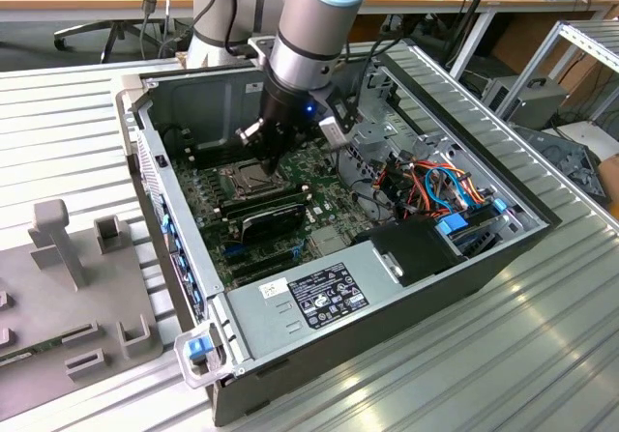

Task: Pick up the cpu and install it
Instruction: 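Install the second cpu locking lever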

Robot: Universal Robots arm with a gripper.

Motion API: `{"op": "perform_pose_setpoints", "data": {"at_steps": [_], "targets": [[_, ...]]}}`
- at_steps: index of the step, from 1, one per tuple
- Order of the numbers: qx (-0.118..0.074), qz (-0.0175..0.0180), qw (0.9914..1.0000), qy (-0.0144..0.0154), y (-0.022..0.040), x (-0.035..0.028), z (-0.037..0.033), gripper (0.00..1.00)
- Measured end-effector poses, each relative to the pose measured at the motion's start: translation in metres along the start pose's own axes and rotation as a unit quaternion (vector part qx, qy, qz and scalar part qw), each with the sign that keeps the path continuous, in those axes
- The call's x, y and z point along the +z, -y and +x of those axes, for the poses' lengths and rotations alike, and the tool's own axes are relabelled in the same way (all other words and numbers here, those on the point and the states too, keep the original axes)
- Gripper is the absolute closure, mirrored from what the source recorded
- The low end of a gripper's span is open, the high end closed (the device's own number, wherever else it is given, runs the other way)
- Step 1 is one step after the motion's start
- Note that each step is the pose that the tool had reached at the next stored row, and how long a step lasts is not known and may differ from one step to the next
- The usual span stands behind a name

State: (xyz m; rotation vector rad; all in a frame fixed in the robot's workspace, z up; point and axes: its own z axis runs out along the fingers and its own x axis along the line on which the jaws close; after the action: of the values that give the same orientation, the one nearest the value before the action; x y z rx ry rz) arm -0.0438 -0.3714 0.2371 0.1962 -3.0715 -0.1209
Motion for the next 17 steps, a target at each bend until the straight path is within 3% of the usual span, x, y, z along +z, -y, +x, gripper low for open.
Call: {"op": "perform_pose_setpoints", "data": {"at_steps": [6,11,17], "targets": [[0.000,0.0000,1.00000,0.0000,0.0090,-0.0006,0.0014,0.89],[0.000,-0.0003,1.00000,0.0001,0.0096,0.0008,0.0037,0.89],[0.000,-0.0010,1.00000,0.0001,0.0096,0.0080,0.0080,0.89]]}}
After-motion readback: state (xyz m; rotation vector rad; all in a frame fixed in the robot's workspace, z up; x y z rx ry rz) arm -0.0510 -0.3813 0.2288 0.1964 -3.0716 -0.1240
